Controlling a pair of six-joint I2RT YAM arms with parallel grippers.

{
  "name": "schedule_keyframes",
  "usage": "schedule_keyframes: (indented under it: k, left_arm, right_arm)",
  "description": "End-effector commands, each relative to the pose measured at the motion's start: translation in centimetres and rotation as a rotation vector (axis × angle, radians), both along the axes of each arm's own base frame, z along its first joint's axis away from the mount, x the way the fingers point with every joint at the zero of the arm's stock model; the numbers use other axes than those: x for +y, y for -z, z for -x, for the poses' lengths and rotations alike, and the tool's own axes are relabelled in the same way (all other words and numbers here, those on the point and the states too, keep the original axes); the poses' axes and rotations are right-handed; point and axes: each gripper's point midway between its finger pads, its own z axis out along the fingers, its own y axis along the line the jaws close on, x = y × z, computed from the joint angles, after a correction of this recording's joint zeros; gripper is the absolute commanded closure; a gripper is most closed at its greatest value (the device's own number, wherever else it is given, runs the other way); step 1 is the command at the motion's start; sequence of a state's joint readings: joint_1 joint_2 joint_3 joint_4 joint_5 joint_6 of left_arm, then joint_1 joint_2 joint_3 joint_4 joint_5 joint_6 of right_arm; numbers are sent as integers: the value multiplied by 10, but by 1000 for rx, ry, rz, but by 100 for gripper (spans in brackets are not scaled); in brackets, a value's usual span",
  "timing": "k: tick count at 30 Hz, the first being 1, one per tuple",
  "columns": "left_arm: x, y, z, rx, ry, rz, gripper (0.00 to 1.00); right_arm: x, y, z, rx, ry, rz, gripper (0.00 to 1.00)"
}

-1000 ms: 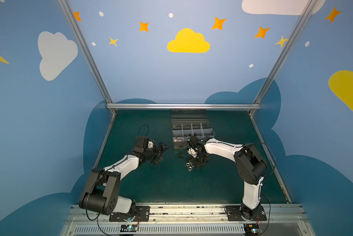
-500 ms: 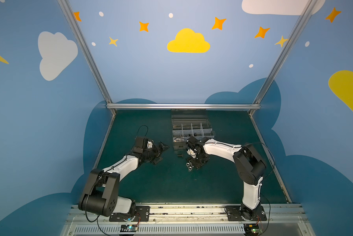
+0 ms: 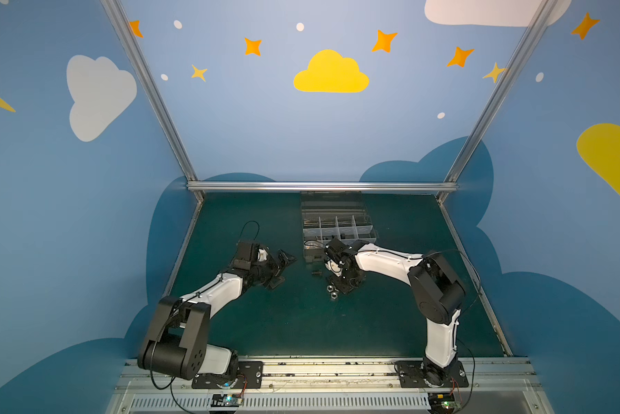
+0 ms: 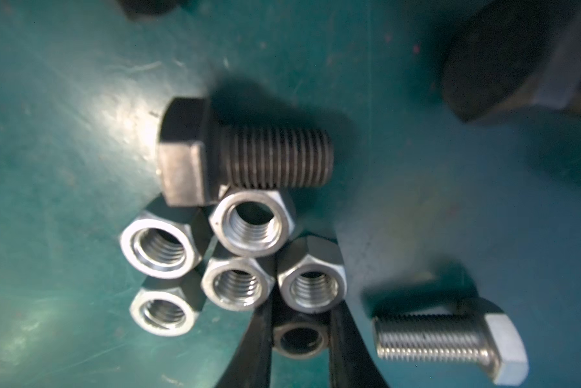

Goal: Sort the screws and nuts into containers
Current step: Pick up the nut from the center of the table, then place the nut into the container.

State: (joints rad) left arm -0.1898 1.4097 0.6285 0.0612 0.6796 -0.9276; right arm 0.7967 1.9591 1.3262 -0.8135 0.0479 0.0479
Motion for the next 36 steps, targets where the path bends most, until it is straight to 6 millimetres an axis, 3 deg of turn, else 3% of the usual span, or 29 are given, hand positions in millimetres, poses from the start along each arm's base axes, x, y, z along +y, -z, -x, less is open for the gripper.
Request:
schedule_keyframes:
  k: [1,7,16,21,26,31,36]
  left_arm:
    - [2,-3,1,-20,4,-6,0]
    - [3,-6,2,-25,4,-4,0]
    - [4,-8,2,-31,0,-2,0]
    - [4,-9,2,-33,-2,-3,0]
    - [4,-9,3,-32,-4,-2,0]
    - [5,-10,2,-36,-9,-3,0]
    - [5,-10,2,-35,-11,-3,0]
  right_arm:
    - [14,24,-7,-14,-14,-38,83]
    - [15,1,-6,-20,-4,-91,93]
    - [15,-71,-34,-81,21,-259,98]
    - [8,-105,-73,-152,63,-317,99]
    - [0,-129,-130,-252,133,-336,100]
    - [-9,-129,-182,-298,224,-305,100]
    - [-15,-113,-215,-327,288,-268,100]
